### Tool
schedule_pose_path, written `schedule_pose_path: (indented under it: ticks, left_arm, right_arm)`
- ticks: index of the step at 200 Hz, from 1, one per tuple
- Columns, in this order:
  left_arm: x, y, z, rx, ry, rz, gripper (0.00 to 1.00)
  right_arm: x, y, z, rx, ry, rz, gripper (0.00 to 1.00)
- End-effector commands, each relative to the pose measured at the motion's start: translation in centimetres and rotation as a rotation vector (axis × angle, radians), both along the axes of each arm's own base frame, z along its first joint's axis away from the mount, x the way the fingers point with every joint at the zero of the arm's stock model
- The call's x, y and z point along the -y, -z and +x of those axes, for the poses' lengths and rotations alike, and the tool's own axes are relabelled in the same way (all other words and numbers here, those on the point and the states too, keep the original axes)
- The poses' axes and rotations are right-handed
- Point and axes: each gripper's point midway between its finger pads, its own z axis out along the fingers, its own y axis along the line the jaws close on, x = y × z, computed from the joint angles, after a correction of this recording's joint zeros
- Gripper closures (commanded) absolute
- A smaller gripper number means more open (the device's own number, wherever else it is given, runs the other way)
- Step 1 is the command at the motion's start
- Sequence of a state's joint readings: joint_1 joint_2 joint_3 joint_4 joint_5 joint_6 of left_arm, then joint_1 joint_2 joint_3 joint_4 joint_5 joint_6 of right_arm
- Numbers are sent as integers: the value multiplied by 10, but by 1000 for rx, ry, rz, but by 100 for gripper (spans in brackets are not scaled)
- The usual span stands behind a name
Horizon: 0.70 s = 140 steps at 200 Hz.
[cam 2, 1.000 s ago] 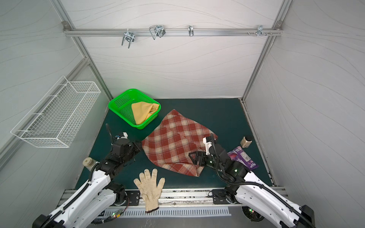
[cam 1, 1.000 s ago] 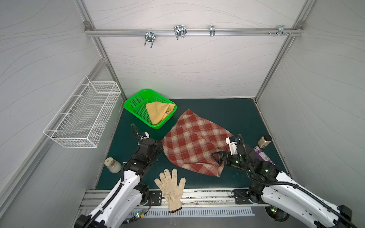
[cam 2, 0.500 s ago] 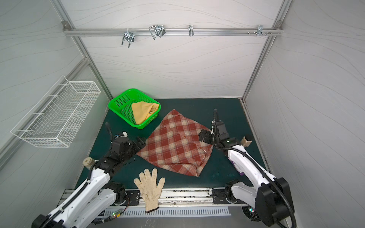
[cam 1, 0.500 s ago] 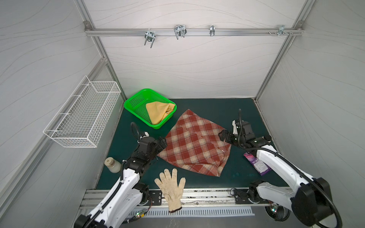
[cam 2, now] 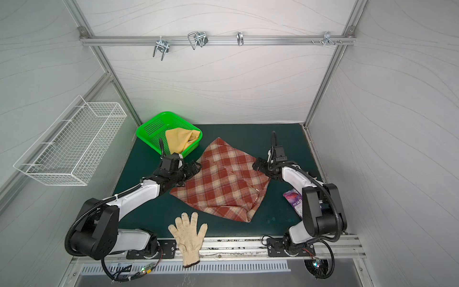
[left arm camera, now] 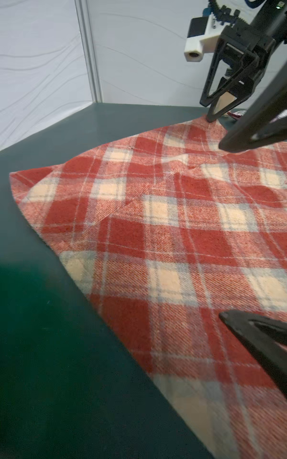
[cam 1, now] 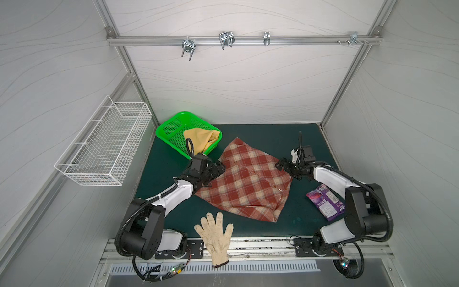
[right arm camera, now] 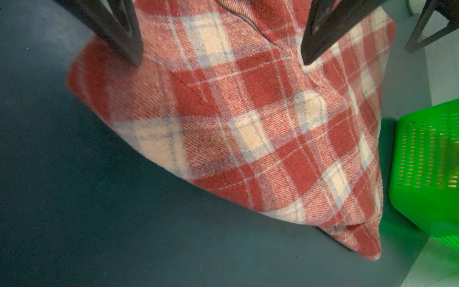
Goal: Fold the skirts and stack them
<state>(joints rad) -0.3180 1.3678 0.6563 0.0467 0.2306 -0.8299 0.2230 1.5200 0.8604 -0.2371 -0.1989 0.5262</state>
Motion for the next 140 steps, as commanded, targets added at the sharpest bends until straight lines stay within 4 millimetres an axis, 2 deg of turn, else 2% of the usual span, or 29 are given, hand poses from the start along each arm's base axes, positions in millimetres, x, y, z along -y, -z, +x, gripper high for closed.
schedule_pose_path:
  ticks: [1,26,48,86,140]
  left_arm:
    - [15,-21,17,85,38,-34,1]
    - [12,3,9,32,36,-11,1]
    - [10,22,7,-1,29,-1,1]
    - [18,36,19,-43,51,7,1]
    - [37,52,56,-89,81,28,1]
  right_arm:
    - [-4,6,4,-14,-7,29,1]
    - [2,27,-3,-71,14,18,1]
    - [7,42,2,-128,41,47,1]
    - [3,50,29,-205,57,115,1]
    - [-4,57,81,-253,74,182,1]
